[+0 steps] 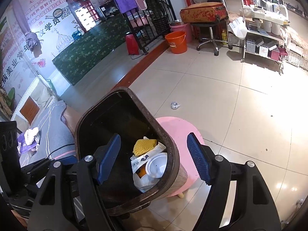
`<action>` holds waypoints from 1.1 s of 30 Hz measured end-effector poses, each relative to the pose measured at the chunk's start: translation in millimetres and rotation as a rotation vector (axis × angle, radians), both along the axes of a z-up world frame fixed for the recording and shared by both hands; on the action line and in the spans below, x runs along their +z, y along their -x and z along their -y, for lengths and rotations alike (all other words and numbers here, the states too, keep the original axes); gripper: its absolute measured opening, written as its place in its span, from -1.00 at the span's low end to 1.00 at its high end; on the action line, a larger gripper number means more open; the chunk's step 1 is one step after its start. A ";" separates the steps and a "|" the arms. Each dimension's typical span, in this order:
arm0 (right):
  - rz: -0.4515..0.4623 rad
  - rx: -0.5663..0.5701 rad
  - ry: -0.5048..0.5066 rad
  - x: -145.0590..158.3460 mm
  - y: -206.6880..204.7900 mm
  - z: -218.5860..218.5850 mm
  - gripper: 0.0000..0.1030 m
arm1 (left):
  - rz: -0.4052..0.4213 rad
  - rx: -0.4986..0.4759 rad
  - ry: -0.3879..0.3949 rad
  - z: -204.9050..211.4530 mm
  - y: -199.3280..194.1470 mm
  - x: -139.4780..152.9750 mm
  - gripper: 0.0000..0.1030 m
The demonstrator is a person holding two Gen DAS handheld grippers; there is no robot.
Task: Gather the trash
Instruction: 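Open the right tool to drop the wrapper into the bin while the left tool drops the cup, then move both open tools back over the bed toward the purple bag and white cloth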
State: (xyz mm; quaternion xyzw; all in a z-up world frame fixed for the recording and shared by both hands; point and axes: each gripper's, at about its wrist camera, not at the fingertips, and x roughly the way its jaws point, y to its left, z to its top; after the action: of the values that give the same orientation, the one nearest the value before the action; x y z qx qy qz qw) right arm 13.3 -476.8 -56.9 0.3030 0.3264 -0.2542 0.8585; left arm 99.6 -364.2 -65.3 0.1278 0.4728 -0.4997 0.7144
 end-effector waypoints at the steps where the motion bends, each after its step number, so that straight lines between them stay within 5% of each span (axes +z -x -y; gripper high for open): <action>1: 0.001 -0.001 -0.004 -0.6 -0.4 -0.3 0.41 | -0.012 0.012 0.014 -3.7 -1.4 1.0 0.73; 10: 0.012 0.030 -0.001 4.3 -9.6 -12.3 0.43 | -0.054 0.116 0.073 -38.5 -17.4 8.1 0.75; 21: 0.084 0.126 0.007 14.5 -24.5 -41.0 0.48 | 0.003 0.200 0.172 -85.3 -22.1 28.4 0.75; 33: 0.070 0.217 -0.019 13.8 -47.5 -71.4 0.48 | -0.018 0.273 0.189 -123.8 -27.9 24.6 0.75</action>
State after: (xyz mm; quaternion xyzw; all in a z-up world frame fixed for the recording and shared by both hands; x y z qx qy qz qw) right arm 60.8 -405.4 -43.1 0.2826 0.3295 -0.1459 0.8890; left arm 127.4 -240.4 -40.8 -0.0098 0.4430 -0.4415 0.7802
